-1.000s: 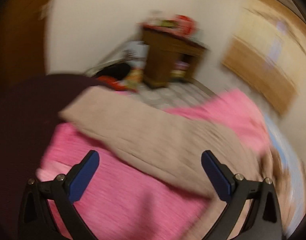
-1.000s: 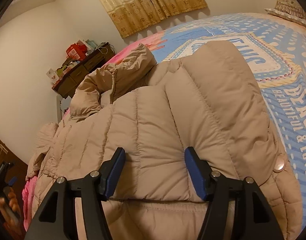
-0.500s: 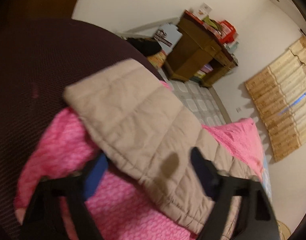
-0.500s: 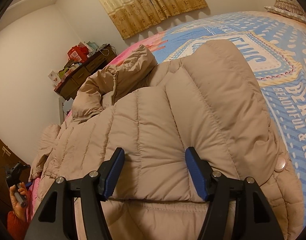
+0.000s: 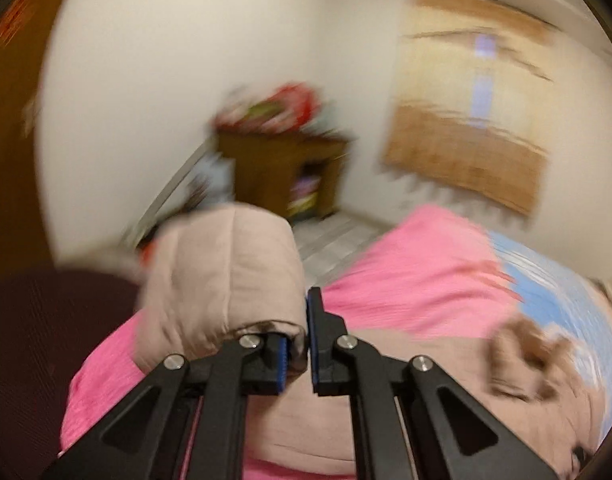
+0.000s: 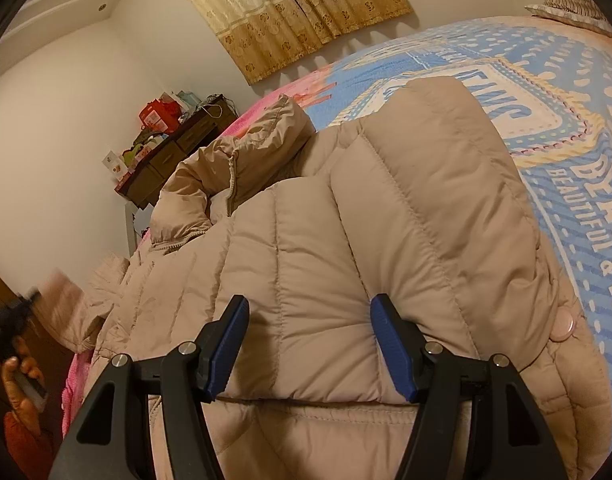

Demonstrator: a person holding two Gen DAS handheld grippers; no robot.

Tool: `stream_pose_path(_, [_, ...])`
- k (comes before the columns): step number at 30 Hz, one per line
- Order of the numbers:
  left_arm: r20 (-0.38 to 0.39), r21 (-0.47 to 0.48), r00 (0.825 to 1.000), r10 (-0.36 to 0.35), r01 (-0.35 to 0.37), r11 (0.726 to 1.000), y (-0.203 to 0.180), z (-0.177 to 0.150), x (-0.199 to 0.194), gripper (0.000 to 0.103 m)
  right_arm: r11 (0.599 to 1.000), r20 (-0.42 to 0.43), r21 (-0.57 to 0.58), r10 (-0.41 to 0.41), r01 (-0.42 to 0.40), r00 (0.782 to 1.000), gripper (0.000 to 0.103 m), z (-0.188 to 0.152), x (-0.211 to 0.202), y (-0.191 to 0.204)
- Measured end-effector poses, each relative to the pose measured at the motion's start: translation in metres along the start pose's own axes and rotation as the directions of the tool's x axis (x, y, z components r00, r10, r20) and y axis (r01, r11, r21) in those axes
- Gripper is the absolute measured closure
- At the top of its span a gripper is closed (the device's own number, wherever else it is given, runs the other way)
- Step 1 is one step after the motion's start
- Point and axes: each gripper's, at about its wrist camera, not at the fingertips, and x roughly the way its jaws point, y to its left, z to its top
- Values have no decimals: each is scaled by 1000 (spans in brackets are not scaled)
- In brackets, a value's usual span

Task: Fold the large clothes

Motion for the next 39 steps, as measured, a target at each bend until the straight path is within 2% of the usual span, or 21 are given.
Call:
stream_pose_path(3, [33, 179, 988, -154, 145, 973, -87, -8, -36, 95, 1000, 3, 5, 7, -7, 1000, 39, 0, 0, -1])
stream_pose_path(5, [-17, 281, 964, -266, 260, 924, -150, -32, -56, 95, 1000, 6, 11, 15, -15, 1000, 39, 0, -1, -2])
stream_pose_path(9, [-154, 352, 924, -350, 383, 854, -222, -85, -65, 95, 999, 14, 32, 39, -39, 999, 39, 0, -3, -6])
stream_pose_path(10, [-212, 368, 909, -359, 415, 832, -240, -103, -63, 94, 998, 16, 35, 43, -43, 999, 39, 0, -3, -7])
stream_pose_path(13, [-332, 422, 881, -338, 459, 782, -269, -147, -62, 91, 998, 18, 42, 50, -51, 999, 39, -1, -3, -9])
stream_pose_path(14, [-363, 426, 872, -327, 468, 774, -272, -154, -59, 83, 998, 18, 43, 51, -51, 999, 39, -1, -3, -9])
stream_pose_path(15, [-405, 423, 859, -313, 480, 768, -272, -160, -56, 59, 998, 18, 44, 52, -53, 998, 39, -1, -3, -9])
stream_pose_path(16, [-462, 406, 834, -302, 502, 764, -270, -165, -54, 43, 997, 19, 45, 54, -55, 998, 39, -1, -3, -9])
stream_pose_path(17, [-499, 378, 812, -304, 519, 767, -263, -167, -58, 19, 997, 20, 48, 57, -58, 998, 39, -1, -3, -10])
stream_pose_path(18, [-496, 363, 809, -317, 524, 770, -259, -164, -62, 14, 997, 21, 51, 61, -62, 998, 39, 0, -3, -10])
stream_pose_path(20, [-463, 342, 817, -343, 522, 781, -236, -153, -73, 11, 996, 22, 56, 66, -67, 998, 39, 0, -4, -11])
stream_pose_path(21, [-458, 339, 822, -339, 513, 788, -229, -148, -73, 4, 996, 23, 57, 68, -69, 997, 39, 0, -4, -11])
stream_pose_path(25, [-430, 270, 843, -323, 462, 845, -182, -131, -76, 2, 994, 16, 89, 68, -69, 998, 39, 0, -10, -14])
stream_pose_path(27, [-405, 241, 865, -296, 413, 878, -155, -121, -67, 2, 991, 11, 123, 49, -50, 999, 39, -4, -27, -15])
stream_pose_path(30, [-342, 209, 912, -226, 308, 928, -114, -108, -46, 2, 990, 70, 139, 26, -35, 997, 39, -9, -60, -13])
stream_pose_path(31, [-323, 196, 931, -172, 243, 950, -101, -104, -35, 2, 990, 92, 133, 42, -54, 995, 39, -8, -70, -9])
stream_pose_path(32, [-319, 183, 938, -139, 205, 961, -99, -102, -26, 2, 988, 103, 129, 67, -80, 992, 39, -4, -76, -3])
stream_pose_path(34, [-327, 120, 943, -63, 107, 987, -83, -97, -4, 2, 983, 77, 133, 114, -123, 990, 39, 5, -73, 7])
stream_pose_path(35, [-337, 98, 940, -49, 87, 991, -80, -97, 3, 2, 983, 37, 136, 122, -126, 992, 39, 9, -64, 13])
stream_pose_path(37, [-374, 54, 927, -34, 58, 997, -72, -99, 16, 2, 991, -74, 119, 74, -64, 995, 39, 15, -36, 25])
stream_pose_path(39, [-392, 25, 919, -42, 56, 998, -70, -102, 20, 2, 997, -134, 64, 46, -38, 990, 39, 15, -11, 35])
